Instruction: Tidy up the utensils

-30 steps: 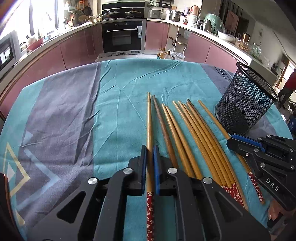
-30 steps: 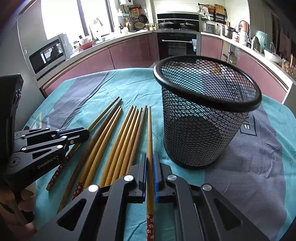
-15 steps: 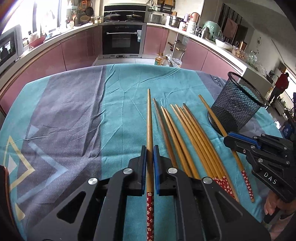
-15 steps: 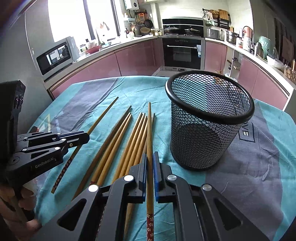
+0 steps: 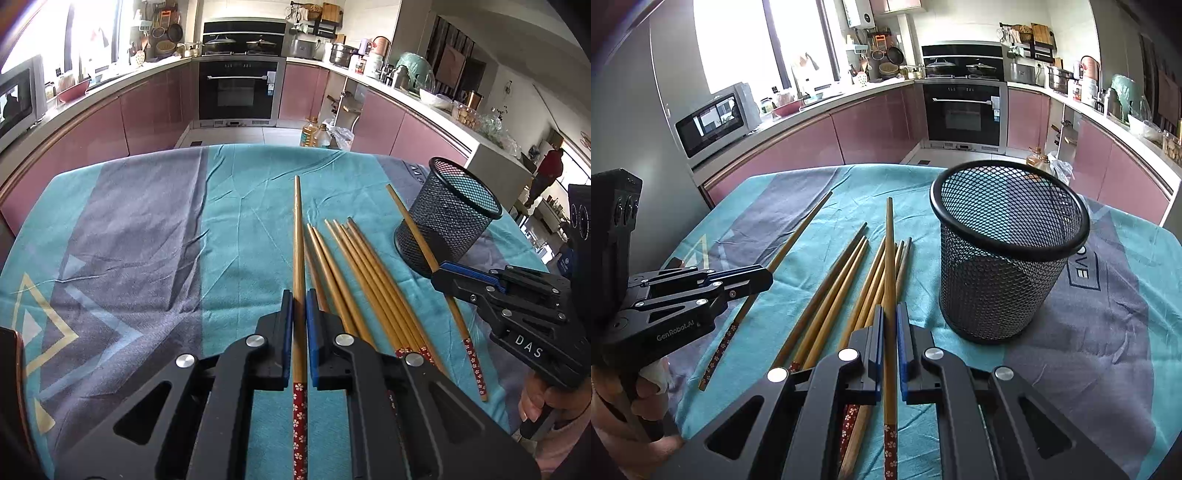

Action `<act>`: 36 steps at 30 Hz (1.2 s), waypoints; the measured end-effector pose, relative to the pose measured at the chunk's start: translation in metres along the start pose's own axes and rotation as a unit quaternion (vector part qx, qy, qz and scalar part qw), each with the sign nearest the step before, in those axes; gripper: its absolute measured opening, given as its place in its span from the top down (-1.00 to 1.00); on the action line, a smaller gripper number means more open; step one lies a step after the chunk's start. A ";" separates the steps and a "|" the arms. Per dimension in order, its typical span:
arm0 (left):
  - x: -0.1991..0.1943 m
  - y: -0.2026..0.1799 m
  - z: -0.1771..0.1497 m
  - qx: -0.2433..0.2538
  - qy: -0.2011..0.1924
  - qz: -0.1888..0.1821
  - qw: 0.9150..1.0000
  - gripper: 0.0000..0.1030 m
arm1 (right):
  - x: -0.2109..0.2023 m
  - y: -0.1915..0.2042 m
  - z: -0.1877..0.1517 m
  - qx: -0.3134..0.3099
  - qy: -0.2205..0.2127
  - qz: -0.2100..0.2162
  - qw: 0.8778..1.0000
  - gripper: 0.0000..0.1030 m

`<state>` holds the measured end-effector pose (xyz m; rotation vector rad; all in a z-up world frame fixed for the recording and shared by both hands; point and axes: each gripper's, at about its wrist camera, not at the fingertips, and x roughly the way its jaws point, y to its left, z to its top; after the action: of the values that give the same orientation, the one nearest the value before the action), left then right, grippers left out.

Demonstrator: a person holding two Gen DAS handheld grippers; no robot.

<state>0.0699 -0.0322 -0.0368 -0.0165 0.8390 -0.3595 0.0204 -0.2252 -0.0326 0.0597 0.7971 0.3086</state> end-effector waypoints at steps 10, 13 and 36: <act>-0.014 -0.005 -0.001 0.005 -0.012 -0.001 1.000 0.85 | -0.015 0.003 0.005 -0.003 -0.024 0.005 1.000 0.89; -0.019 -0.007 0.000 0.007 -0.016 -0.003 1.000 0.85 | -0.023 0.003 0.008 -0.006 -0.035 0.006 0.999 0.89; -0.031 -0.015 0.004 0.010 -0.027 -0.016 0.999 0.85 | -0.032 -0.004 0.016 0.005 -0.047 0.013 0.999 0.89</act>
<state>0.0494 -0.0365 -0.0091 -0.0210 0.7832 -0.3954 0.0123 -0.2371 0.0002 0.0929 0.7053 0.3242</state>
